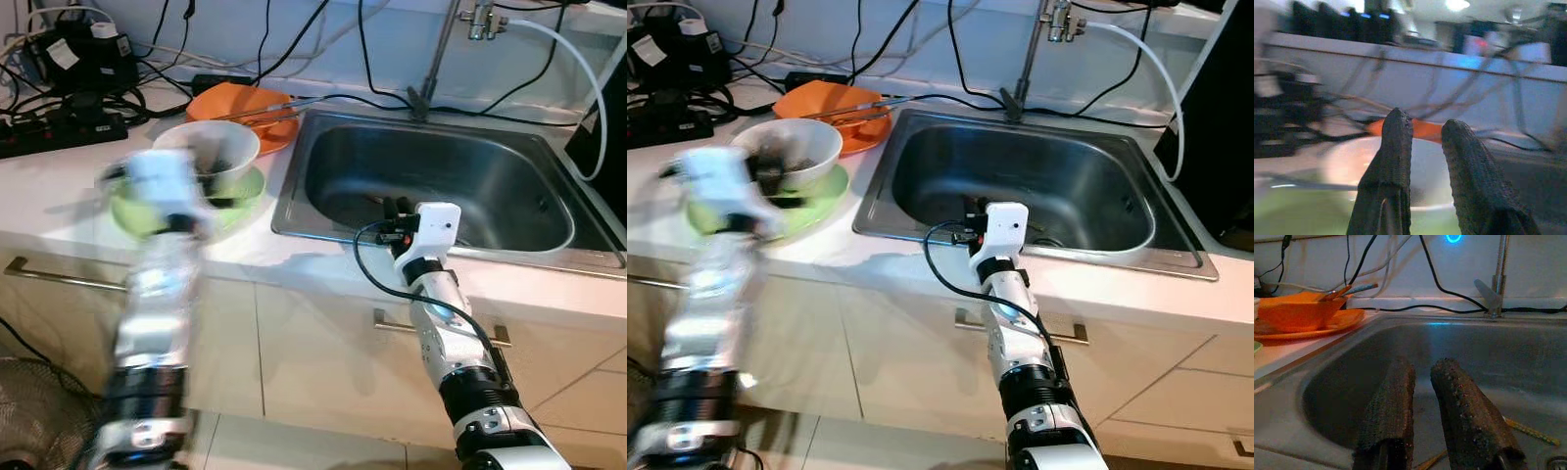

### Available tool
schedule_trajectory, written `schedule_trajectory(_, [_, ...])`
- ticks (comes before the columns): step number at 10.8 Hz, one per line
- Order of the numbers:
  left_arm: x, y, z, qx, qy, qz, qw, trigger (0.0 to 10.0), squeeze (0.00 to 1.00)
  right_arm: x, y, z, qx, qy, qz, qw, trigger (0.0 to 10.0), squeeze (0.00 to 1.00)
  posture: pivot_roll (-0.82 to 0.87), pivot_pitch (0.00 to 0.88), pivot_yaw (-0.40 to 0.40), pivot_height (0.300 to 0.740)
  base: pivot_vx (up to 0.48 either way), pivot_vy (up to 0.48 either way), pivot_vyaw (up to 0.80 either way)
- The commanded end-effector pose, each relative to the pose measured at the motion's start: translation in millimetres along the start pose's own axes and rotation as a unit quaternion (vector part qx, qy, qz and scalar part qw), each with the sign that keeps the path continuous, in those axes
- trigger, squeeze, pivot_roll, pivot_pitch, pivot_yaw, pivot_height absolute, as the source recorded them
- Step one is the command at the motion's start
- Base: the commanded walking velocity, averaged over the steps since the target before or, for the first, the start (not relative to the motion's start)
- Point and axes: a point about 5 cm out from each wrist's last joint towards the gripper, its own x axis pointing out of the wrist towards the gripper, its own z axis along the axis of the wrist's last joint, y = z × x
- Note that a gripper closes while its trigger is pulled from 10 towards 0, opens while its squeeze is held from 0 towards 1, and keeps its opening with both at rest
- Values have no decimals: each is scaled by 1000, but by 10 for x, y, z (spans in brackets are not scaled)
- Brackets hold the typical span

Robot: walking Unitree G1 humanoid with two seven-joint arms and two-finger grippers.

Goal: Kitchen organization

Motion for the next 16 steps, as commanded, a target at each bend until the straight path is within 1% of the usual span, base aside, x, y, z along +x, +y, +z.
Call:
schedule_trajectory(1, [-24, 122, 50, 1, -14, 20, 1000, 10000, 1000, -10, -12, -17, 4, 4, -5, 1000, 10000, 0, 238, 8, -65, 740, 0, 0, 0])
schedule_trajectory(3, [-85, 285, 74, 5, -18, 38, 999, 10000, 1000, -9, -3, -18, 4, 5, -2, 1000, 10000, 0, 239, 11, -72, 740, 0, 0, 0])
schedule_trajectory(4, [-104, 313, 108, 5, -26, 34, 999, 10000, 1000, -9, -9, -19, 4, 5, -2, 1000, 10000, 0, 241, 13, -75, 740, 0, 0, 0])
schedule_trajectory(7, [-137, 267, 182, -14, -45, 13, 999, 10000, 1000, -5, -8, -16, 4, 5, -1, 1000, 10000, 0, 242, 14, -79, 740, 0, 0, 0])
schedule_trajectory(8, [-139, 298, 162, -12, -38, 23, 999, 10000, 1000, -6, -2, -17, 4, 5, 0, 1000, 10000, 0, 241, 14, -78, 740, 0, 0, 0])
schedule_trajectory(9, [-138, 369, 126, -9, -28, 45, 999, 10000, 1000, -11, 0, -23, 2, 6, 1, 1000, 10000, 0, 240, 14, -79, 740, 0, 0, 0])
schedule_trajectory(10, [-118, 450, 86, -18, -19, 69, 997, 10000, 0, -13, -6, -25, 2, 7, 0, 1000, 10000, 0, 239, 14, -80, 740, 0, 0, 0])
schedule_trajectory(11, [-114, 456, 80, -19, -18, 70, 997, 10000, 0, -13, -7, -25, 2, 7, 0, 1000, 10000, 0, 239, 14, -80, 740, 0, 0, 0])
schedule_trajectory(13, [-74, 412, -10, -37, 2, 57, 998, 10000, 0, -15, -10, -26, 1, 7, -1, 1000, 10000, 0, 236, 13, -78, 740, 0, 0, 0])
schedule_trajectory(15, [-1, 294, -124, -62, 22, 38, 997, 10000, 0, -16, -10, -27, 1, 6, -2, 1000, 10000, 0, 230, 9, -76, 740, 0, 0, 0])
schedule_trajectory(16, [26, 260, -142, -67, 25, 33, 997, 10000, 0, -15, -12, -24, 1, 6, -2, 1000, 10000, 0, 230, 9, -76, 740, 0, 0, 0])
